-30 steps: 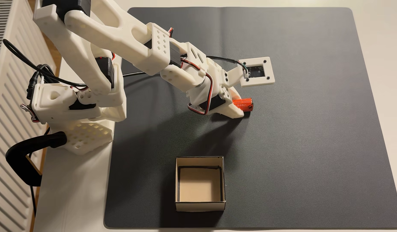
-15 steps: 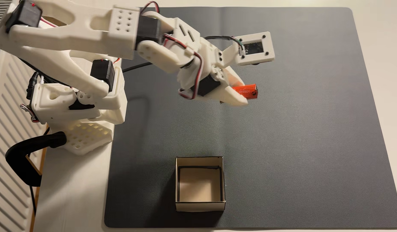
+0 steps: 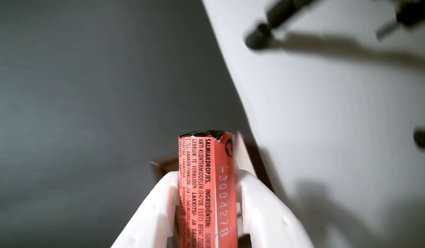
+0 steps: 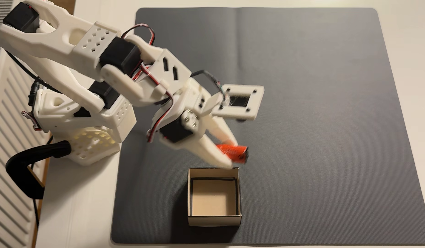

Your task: Pick the red object and place it in the box

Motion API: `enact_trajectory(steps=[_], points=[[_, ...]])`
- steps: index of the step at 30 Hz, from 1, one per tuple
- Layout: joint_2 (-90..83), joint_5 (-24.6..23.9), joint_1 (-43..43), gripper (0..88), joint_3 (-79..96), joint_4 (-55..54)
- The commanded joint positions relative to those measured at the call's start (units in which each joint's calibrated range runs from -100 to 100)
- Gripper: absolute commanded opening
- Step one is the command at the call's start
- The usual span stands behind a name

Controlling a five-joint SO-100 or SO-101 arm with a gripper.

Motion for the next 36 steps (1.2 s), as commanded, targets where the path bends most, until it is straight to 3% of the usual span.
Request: enact_trajectory(steps=[1, 15, 22, 31, 36], points=[[-1.9, 0.3, 1.7, 1.4, 2.8, -0.8], [-9.7, 2.1, 2.1, 1.8, 11.5, -0.8], [-11.7, 1.6, 1.5, 14.8, 13.1, -0.9], [-11.7, 1.6, 1.4, 17.2, 12.9, -0.9], [-11.7, -3.2, -3.7, 16.5, 11.4, -0.7]])
